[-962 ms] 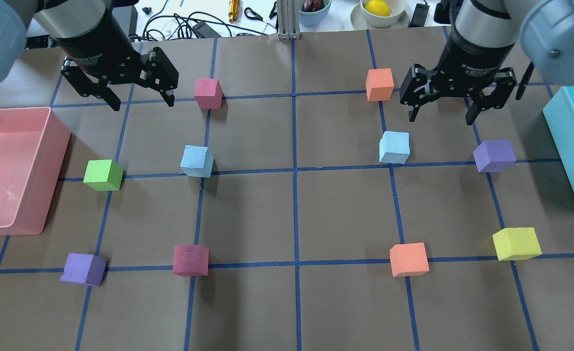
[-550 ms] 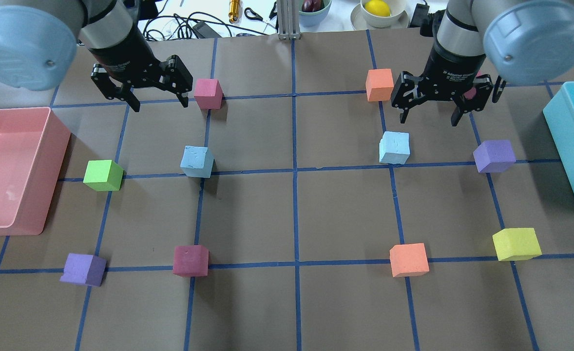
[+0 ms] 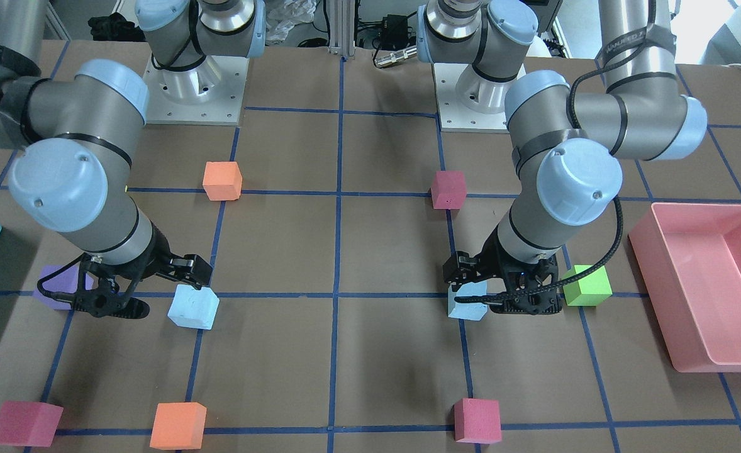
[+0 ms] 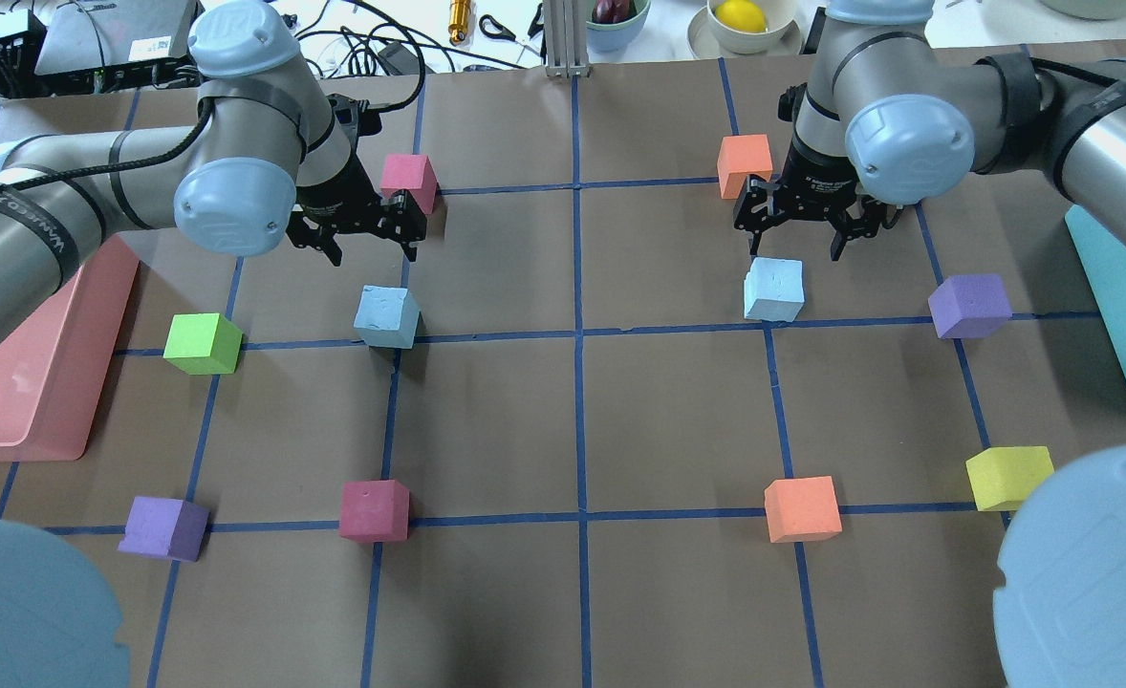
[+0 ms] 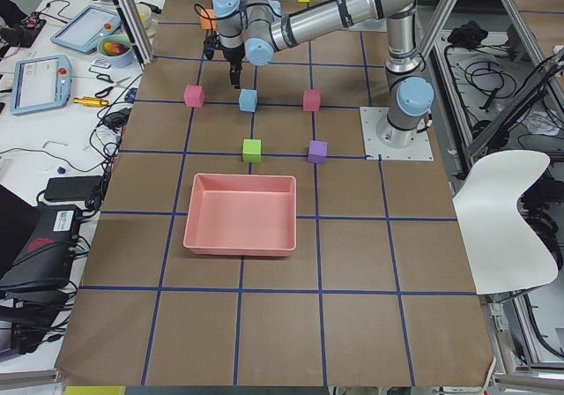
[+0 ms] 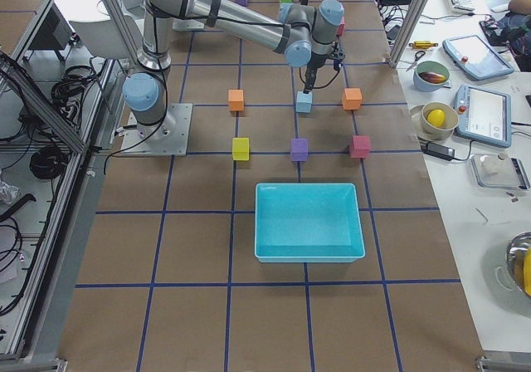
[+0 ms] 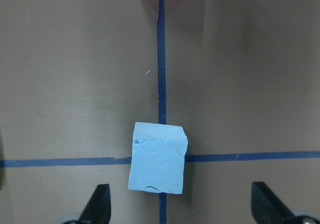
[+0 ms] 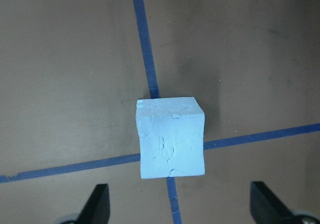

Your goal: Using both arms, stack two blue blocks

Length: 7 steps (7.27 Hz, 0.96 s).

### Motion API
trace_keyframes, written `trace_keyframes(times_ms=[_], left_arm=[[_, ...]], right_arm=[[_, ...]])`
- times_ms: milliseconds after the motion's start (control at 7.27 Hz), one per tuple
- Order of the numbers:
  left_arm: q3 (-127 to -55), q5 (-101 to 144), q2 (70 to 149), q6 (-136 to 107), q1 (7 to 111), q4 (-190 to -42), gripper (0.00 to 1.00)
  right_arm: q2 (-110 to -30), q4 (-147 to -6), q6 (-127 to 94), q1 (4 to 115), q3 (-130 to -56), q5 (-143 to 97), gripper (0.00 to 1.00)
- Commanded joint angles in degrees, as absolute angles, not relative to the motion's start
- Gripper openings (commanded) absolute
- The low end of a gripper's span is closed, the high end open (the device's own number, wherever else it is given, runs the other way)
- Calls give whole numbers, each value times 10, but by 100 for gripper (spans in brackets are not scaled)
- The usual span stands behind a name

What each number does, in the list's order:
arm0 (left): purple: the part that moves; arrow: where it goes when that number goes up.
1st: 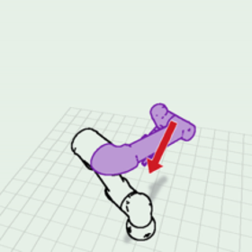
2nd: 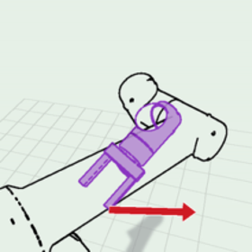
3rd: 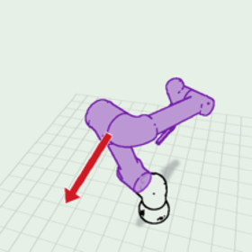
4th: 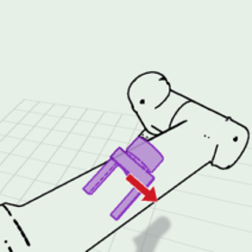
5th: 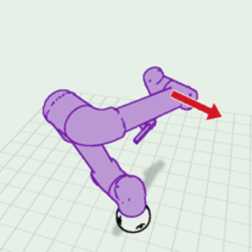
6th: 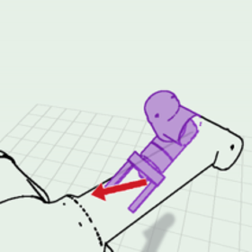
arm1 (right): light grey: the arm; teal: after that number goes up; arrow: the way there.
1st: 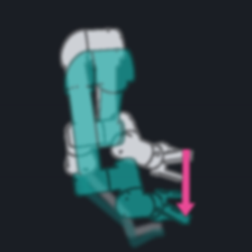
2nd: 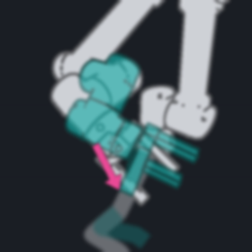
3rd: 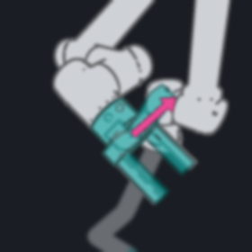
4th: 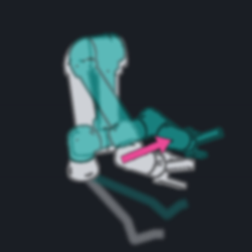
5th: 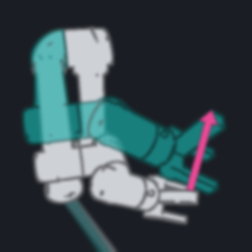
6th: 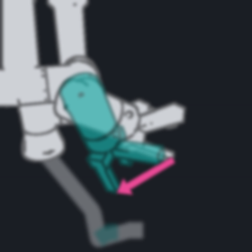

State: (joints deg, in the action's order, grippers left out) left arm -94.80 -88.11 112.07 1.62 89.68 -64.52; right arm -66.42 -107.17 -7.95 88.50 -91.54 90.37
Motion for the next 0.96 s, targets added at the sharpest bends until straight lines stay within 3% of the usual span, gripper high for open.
trace_keyframes(times_ms=[0,412,550,688,825], left_arm=[[-954,-901,1138,31,896,-637,100],[-962,-900,1162,25,897,-636,100],[-970,-901,1165,24,897,-635,100],[-976,-902,1165,24,897,-636,100],[-992,-901,1164,23,899,-635,100]], right_arm=[[-627,-1087,-86,885,-916,904,100],[-599,-1110,-85,885,-916,902,100],[-599,-1110,-85,884,-923,904,90],[-600,-1110,-86,884,-928,901,55],[-601,-1110,-88,884,-928,900,12]])
